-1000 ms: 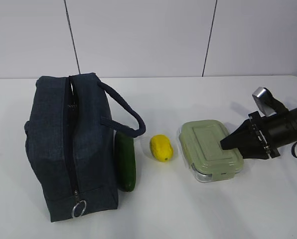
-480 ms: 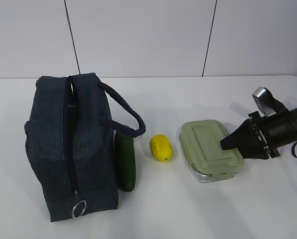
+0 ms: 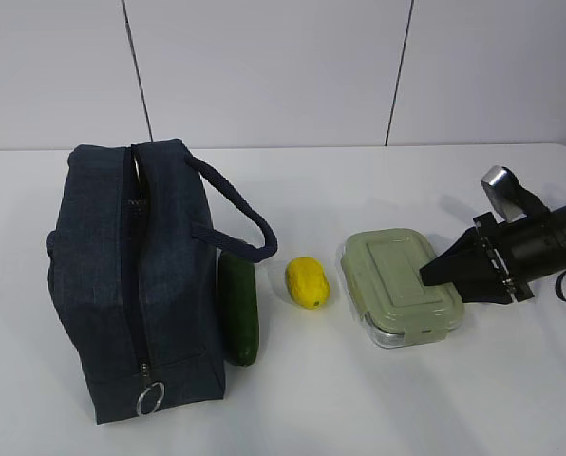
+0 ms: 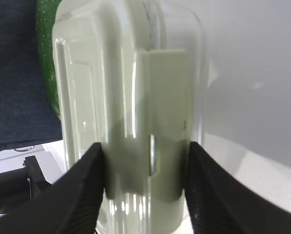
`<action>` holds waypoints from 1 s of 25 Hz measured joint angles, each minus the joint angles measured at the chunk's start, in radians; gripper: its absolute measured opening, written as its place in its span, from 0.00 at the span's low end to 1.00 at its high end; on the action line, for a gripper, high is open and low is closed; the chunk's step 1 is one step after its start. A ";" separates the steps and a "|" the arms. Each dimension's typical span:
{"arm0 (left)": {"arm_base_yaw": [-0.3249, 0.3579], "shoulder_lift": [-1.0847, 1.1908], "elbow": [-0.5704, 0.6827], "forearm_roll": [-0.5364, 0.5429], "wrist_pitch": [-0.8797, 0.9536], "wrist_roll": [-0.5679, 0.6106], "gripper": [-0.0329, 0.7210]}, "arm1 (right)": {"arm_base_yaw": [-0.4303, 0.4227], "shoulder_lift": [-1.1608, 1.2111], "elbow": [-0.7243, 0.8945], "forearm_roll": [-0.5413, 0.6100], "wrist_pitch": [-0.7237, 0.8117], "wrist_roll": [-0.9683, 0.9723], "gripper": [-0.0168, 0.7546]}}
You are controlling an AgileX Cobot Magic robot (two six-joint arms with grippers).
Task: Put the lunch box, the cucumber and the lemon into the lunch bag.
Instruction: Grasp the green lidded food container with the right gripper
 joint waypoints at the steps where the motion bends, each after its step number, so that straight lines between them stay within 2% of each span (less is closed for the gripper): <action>1: 0.000 0.000 0.000 0.000 0.000 0.000 0.36 | 0.000 0.000 0.000 0.000 0.000 0.000 0.48; 25: 0.000 0.000 0.000 0.000 0.000 0.000 0.36 | 0.000 0.000 0.000 0.000 0.000 0.000 0.48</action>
